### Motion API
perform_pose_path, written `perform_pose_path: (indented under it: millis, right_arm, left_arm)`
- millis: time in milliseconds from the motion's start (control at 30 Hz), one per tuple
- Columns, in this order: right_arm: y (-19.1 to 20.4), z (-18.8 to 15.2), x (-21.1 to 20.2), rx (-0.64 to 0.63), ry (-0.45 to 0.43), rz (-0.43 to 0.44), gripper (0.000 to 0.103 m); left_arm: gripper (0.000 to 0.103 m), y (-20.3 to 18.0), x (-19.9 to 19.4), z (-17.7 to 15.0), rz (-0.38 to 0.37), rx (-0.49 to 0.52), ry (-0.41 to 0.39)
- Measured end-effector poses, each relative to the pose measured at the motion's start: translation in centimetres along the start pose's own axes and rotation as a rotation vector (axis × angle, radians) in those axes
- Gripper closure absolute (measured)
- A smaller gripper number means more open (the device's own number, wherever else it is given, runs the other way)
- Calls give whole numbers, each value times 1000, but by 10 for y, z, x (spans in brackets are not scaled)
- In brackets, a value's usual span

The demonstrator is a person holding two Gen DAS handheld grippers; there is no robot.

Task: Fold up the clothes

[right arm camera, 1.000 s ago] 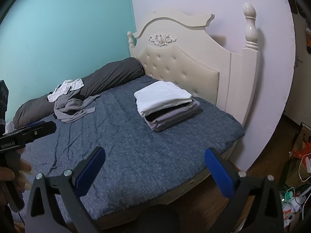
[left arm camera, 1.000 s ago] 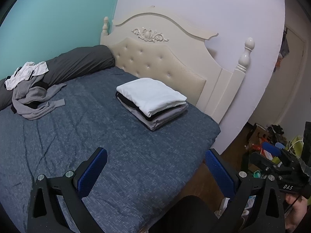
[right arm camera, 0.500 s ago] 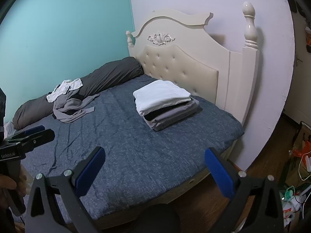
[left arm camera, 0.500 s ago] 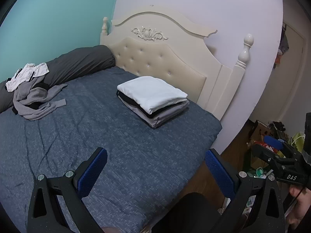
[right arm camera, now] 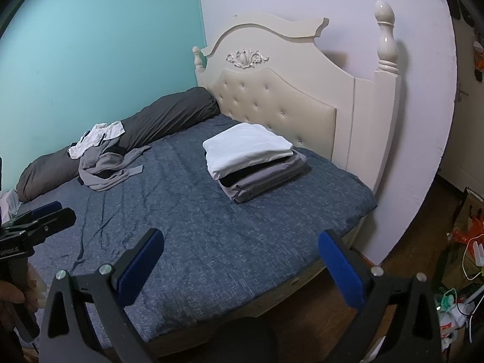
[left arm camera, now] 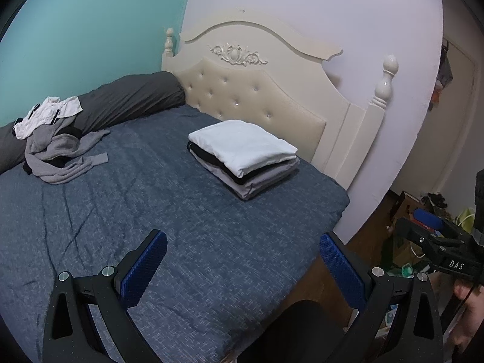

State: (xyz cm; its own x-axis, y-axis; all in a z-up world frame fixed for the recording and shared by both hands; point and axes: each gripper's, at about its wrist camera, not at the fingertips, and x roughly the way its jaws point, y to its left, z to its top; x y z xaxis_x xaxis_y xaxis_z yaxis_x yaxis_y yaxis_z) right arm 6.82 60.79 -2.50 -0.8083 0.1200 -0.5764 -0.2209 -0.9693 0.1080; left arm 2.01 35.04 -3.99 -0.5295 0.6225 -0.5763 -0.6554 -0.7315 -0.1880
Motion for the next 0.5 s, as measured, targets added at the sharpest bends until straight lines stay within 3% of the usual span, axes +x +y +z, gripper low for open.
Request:
perform_pose_path:
  millis: [500]
  right_arm:
    - [2,-1,-3,5,-1,9,0]
  left_arm:
    - [0,-2,0,-3,1,14,6]
